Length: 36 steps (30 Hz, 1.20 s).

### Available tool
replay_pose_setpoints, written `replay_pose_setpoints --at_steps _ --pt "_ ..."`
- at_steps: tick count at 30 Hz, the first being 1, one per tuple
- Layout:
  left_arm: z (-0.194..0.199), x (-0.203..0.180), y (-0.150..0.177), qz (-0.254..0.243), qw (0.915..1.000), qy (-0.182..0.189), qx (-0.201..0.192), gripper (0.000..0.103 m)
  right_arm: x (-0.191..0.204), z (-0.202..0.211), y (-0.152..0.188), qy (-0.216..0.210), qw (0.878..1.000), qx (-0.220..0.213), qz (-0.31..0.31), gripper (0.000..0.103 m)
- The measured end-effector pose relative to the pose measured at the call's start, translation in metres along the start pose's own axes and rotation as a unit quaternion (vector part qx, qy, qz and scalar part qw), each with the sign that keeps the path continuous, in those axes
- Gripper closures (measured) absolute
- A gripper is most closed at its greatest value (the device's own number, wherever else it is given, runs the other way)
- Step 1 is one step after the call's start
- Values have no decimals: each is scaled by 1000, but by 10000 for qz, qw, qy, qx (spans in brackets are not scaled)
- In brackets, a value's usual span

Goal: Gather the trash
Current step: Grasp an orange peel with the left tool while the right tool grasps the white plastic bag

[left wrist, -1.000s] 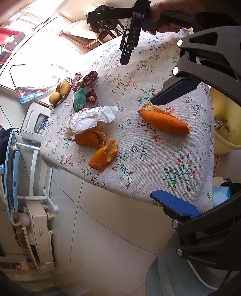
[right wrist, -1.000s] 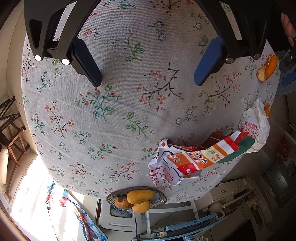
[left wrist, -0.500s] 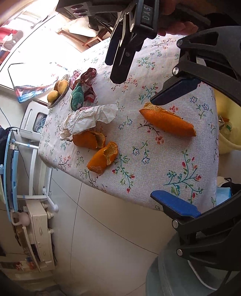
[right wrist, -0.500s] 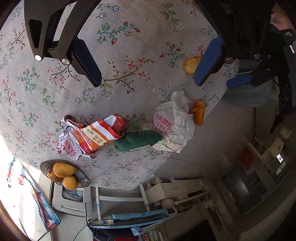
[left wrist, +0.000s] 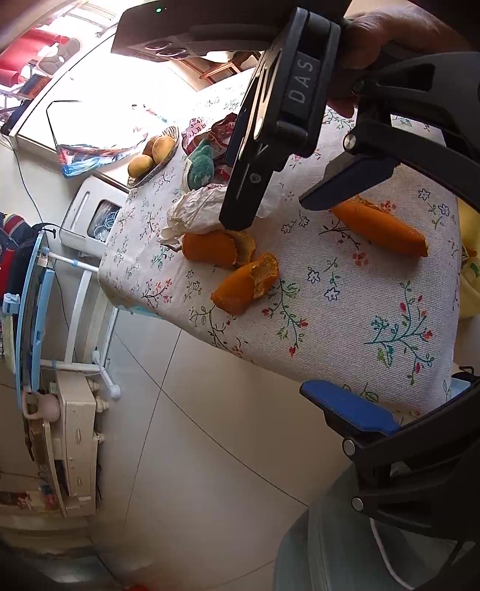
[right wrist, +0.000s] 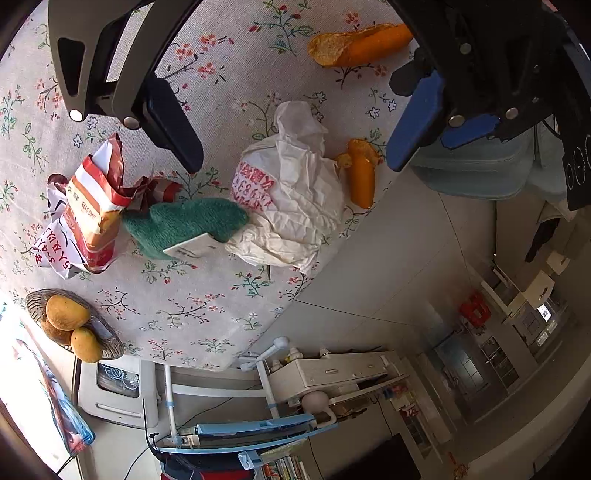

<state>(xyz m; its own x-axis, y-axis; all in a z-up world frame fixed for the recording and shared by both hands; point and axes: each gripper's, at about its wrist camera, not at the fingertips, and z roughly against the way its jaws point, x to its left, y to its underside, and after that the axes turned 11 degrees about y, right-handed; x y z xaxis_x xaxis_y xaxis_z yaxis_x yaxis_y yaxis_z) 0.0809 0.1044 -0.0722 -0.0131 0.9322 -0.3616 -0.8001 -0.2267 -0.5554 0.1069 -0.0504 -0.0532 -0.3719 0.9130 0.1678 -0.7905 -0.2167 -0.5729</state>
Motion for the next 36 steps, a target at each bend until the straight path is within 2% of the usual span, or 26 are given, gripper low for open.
replay_pose_setpoints --at_steps 2,6,9,14,16,18,19,21,22,27,32,36 --pt "-3 1 -4 52 10000 -22 -2 13 -4 -4 -3 -21 10000 33 -92 13" --pt "-10 -1 -6 93 9999 -8 101 13 -22 -10 -3 -64 9987 271 -431 39" --pt "-18 -12 -2 -185 9993 -41 321 13 -37 -8 -1 -38 9974 323 -648 42" --pt "-25 -32 15 -861 9944 -168 596 13 -56 3 7 375 9956 410 -750 43" --pt "-28 -42 21 -1199 9904 -196 665 22 -60 6 10 416 9953 441 -754 43" --pt "-27 -53 27 -1572 9852 -165 666 45 -63 11 13 387 9957 451 -707 43" --pt "-25 -57 29 -1667 9837 -87 675 52 -63 14 14 395 9960 439 -673 43" --pt "-23 -62 31 -1755 9819 20 708 72 -65 19 15 404 9965 372 -633 41" --pt "-22 -63 31 -1783 9814 20 715 76 -67 22 15 387 9966 331 -650 41" --pt "-11 -52 26 -1388 9874 386 646 84 -74 39 6 182 9964 -48 -823 38" --pt "2 -36 17 -928 9923 677 454 84 -57 25 5 -171 9982 177 -547 38" --pt "5 -33 17 -854 9921 818 430 85 -35 18 1 77 9998 -17 -184 38"
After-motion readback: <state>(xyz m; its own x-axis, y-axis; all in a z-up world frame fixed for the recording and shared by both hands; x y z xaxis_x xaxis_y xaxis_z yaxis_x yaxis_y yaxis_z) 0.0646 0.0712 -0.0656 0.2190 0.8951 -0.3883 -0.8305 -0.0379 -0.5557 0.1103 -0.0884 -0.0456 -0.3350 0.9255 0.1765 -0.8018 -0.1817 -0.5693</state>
